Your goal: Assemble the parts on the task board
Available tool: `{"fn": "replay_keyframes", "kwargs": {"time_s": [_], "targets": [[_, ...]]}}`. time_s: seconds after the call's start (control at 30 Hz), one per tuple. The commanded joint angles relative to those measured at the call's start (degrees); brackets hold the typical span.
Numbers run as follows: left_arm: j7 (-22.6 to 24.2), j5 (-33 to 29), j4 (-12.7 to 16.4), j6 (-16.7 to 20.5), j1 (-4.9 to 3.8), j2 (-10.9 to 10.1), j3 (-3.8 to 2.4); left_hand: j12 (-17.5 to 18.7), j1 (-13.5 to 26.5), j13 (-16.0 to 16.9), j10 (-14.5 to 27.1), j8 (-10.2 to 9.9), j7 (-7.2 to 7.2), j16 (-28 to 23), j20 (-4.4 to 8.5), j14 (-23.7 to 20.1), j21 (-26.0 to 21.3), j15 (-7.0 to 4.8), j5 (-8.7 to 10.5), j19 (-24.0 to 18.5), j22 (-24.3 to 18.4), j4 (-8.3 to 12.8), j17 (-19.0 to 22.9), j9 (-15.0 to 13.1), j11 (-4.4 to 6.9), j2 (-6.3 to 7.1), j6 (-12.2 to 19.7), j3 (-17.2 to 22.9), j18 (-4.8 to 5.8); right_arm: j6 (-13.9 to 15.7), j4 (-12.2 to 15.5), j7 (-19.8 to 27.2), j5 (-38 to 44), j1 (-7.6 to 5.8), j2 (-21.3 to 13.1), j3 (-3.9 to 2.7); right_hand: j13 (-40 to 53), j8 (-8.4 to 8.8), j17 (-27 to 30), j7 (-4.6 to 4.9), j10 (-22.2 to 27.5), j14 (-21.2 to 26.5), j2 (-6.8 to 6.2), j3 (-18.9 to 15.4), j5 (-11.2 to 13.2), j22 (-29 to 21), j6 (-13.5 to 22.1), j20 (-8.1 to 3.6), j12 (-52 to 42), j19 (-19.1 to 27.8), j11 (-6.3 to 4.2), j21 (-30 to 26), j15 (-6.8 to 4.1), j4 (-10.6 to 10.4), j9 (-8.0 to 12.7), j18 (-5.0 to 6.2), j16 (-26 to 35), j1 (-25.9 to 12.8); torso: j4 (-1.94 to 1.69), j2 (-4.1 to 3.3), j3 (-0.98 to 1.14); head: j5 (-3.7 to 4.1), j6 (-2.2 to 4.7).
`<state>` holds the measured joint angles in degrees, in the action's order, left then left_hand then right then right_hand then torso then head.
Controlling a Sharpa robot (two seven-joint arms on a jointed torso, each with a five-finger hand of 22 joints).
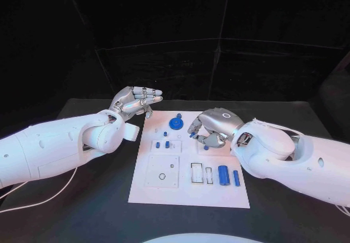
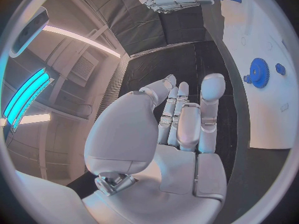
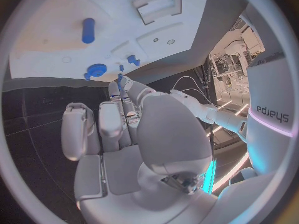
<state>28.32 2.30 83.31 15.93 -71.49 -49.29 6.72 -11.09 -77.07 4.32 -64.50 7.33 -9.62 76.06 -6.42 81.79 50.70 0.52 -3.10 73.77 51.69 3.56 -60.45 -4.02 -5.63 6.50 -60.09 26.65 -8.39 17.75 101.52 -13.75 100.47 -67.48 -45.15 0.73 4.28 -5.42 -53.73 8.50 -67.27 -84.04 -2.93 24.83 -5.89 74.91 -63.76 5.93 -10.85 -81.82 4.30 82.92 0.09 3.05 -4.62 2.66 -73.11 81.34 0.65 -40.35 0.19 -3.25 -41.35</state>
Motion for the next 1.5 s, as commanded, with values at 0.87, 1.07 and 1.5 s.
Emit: {"fn": "replay_keyframes", "kwargs": {"time_s": [0.87, 1.07, 1.5], "targets": [[0.2, -0.2, 0.0, -0.7, -0.09, 0.7, -0.04, -0.3, -0.1, 0.0, 0.1, 0.1, -0.25, -0.2, 0.0, -0.3, -0.2, 0.17, -0.09, -0.6, 0.0, 0.2, 0.1, 0.1, -0.02, -0.56, 0.1, 0.0, -0.59, -4.5, -5.4, 2.9, -0.2, 3.77, 10.5, 2.88, -0.1, -0.26, -0.1, 0.06, -0.2, -0.5, -0.16, 0.6, -0.7, 4.9, -0.3, 0.15, 0.4, -0.1, 0.15, 0.2, -0.32, 0.1, 0.0, 0.07, -0.4, -0.7, 0.13, 0.02, 0.04, -4.7, -2.21], [0.2, -0.2, -0.1, -0.8, -0.09, 0.8, -0.04, -0.3, -0.1, 0.0, 0.1, 0.1, -0.25, -0.2, 0.0, -0.3, -0.2, 0.17, -0.09, -0.6, 0.0, 0.2, 0.1, 0.1, -0.02, -0.56, 0.1, 0.0, -0.59, -5.5, -5.7, 3.1, -0.2, 4.2, 10.7, 2.92, -0.1, -0.22, 0.0, 0.09, -0.2, -0.5, -0.17, 0.6, -0.8, 4.9, -0.3, 0.15, 0.5, -0.1, 0.17, 0.2, -0.3, 0.1, 0.0, 0.07, -0.4, -0.7, 0.14, 0.05, 0.0, -4.92, -2.4], [0.1, -0.2, -0.1, -0.8, -0.09, 0.9, -0.04, -0.3, -0.1, 0.0, 0.1, 0.1, -0.25, -0.2, 0.0, -0.3, -0.2, 0.17, -0.09, -0.6, 0.0, 0.2, 0.1, 0.1, -0.02, -0.56, 0.1, 0.0, -0.59, -6.2, -6.7, 3.1, 0.4, 4.71, 11.1, 2.97, -0.1, -0.22, 0.0, 0.09, -0.2, -0.5, -0.17, 0.6, -0.8, 4.9, -0.3, 0.15, 0.5, -0.1, 0.17, 0.2, -0.3, 0.1, 0.0, 0.07, -0.4, -0.7, 0.08, 0.01, -0.01, -5.25, -2.51]]}}
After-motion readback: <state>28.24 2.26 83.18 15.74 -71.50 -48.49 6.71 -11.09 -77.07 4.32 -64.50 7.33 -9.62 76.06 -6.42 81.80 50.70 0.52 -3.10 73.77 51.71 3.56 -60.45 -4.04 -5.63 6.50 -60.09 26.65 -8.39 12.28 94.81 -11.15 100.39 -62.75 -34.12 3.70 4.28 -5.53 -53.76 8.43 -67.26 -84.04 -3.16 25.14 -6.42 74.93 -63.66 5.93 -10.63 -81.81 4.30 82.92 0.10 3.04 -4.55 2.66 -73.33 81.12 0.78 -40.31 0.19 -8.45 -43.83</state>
